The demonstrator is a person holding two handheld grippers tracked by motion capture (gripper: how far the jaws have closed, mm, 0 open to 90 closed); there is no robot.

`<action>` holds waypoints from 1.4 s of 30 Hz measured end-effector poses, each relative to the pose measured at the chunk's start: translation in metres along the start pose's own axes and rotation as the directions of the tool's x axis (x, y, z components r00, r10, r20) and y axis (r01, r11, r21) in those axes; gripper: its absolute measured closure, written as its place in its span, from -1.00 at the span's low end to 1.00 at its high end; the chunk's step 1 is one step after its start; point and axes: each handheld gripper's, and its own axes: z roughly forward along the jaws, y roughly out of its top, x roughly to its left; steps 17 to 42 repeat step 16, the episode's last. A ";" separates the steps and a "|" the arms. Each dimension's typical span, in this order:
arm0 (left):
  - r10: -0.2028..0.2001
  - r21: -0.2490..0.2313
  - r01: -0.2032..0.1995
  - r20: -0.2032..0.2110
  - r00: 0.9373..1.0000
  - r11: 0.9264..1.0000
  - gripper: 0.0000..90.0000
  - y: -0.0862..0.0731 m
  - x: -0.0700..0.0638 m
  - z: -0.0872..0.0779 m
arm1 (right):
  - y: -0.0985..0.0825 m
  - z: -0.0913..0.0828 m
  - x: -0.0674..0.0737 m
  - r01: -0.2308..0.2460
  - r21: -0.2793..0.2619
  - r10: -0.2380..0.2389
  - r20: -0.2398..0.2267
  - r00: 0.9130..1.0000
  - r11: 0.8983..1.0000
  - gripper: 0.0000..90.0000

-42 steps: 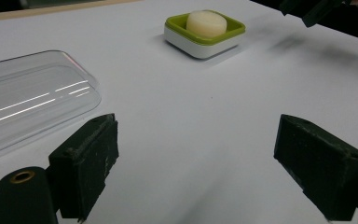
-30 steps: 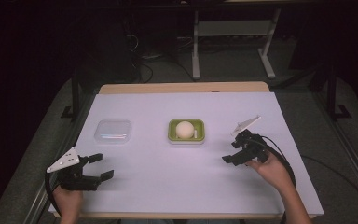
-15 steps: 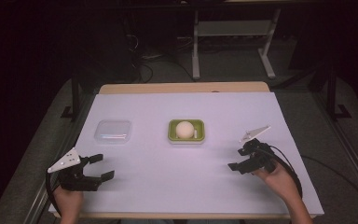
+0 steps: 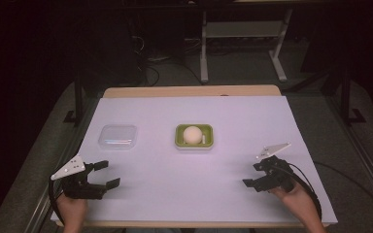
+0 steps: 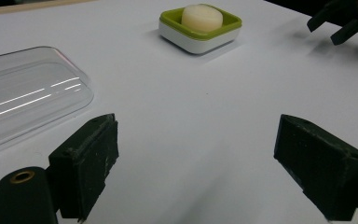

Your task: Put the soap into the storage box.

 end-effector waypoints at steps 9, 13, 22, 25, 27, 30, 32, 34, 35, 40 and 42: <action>0.004 0.011 -0.004 0.016 1.000 1.000 -0.71 0.000 -0.002 0.003 | -0.017 -0.003 0.009 -0.019 -0.031 0.019 0.008 1.000 0.999 -0.44; 0.012 0.025 -0.013 0.026 1.000 1.000 -0.71 0.001 -0.003 0.005 | -0.027 -0.005 0.015 -0.019 -0.043 0.020 0.021 1.000 0.999 -0.47; 0.021 0.039 -0.022 0.035 0.999 0.999 -0.71 0.001 -0.004 0.007 | -0.034 -0.008 0.019 -0.029 -0.070 0.030 0.023 0.999 0.997 -0.49; 0.021 0.039 -0.022 0.035 0.999 0.999 -0.71 0.001 -0.004 0.007 | -0.034 -0.008 0.019 -0.029 -0.070 0.030 0.023 0.999 0.997 -0.49; 0.021 0.039 -0.022 0.035 0.999 0.999 -0.71 0.001 -0.004 0.007 | -0.034 -0.008 0.019 -0.029 -0.070 0.030 0.023 0.999 0.997 -0.49; 0.021 0.039 -0.022 0.035 0.999 0.999 -0.71 0.001 -0.004 0.007 | -0.034 -0.008 0.019 -0.029 -0.070 0.030 0.023 0.999 0.997 -0.49; 0.021 0.039 -0.022 0.035 0.999 0.999 -0.71 0.001 -0.004 0.007 | -0.034 -0.008 0.019 -0.029 -0.070 0.030 0.023 0.999 0.997 -0.49; 0.021 0.039 -0.022 0.035 0.999 0.999 -0.71 0.001 -0.004 0.007 | -0.034 -0.008 0.019 -0.029 -0.070 0.030 0.023 0.999 0.997 -0.49; 0.021 0.039 -0.022 0.035 0.999 0.999 -0.71 0.001 -0.004 0.007 | -0.034 -0.008 0.019 -0.029 -0.070 0.030 0.023 0.999 0.997 -0.49; 0.021 0.039 -0.022 0.035 0.999 0.999 -0.71 0.001 -0.004 0.007 | -0.034 -0.008 0.019 -0.029 -0.070 0.030 0.023 0.999 0.997 -0.49; 0.021 0.039 -0.022 0.035 0.999 0.999 -0.71 0.001 -0.004 0.007 | -0.034 -0.008 0.019 -0.029 -0.070 0.030 0.023 0.999 0.997 -0.49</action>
